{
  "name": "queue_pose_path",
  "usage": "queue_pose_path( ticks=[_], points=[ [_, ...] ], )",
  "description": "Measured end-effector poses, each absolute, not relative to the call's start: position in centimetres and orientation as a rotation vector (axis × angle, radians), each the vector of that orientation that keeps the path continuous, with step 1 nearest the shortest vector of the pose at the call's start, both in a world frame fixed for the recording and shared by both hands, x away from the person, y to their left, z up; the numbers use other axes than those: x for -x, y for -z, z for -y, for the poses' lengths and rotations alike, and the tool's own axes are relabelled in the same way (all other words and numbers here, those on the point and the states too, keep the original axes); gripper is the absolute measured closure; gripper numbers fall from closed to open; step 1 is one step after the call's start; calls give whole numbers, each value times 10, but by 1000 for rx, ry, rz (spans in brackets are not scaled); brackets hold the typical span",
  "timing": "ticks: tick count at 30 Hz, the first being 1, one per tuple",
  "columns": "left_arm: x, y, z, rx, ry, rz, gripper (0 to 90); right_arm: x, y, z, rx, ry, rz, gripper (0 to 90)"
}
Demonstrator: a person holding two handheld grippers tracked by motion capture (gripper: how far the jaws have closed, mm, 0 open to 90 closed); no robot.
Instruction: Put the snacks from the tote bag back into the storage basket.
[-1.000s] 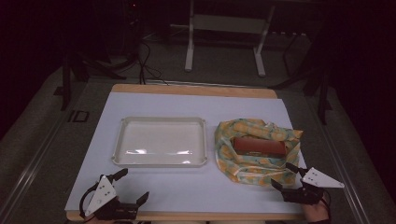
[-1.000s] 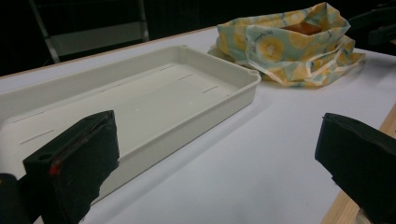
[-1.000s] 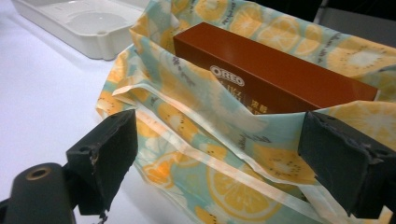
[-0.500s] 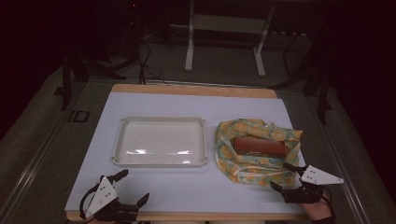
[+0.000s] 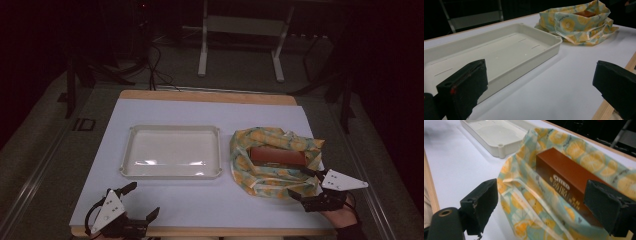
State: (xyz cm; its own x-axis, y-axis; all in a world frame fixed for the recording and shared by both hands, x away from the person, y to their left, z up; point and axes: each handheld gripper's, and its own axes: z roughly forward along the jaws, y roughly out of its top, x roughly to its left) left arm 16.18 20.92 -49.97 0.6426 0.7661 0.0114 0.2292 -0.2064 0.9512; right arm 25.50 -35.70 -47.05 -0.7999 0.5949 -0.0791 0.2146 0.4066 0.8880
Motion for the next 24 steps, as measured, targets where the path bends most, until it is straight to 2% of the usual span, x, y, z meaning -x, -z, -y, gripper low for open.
queue_pose_path(
  ticks=[24],
  points=[
    [-163, 500, -209, -1758, -598, -807, 1, -294, 430, 360, -616, -1327, -2272, 144]
  ],
)
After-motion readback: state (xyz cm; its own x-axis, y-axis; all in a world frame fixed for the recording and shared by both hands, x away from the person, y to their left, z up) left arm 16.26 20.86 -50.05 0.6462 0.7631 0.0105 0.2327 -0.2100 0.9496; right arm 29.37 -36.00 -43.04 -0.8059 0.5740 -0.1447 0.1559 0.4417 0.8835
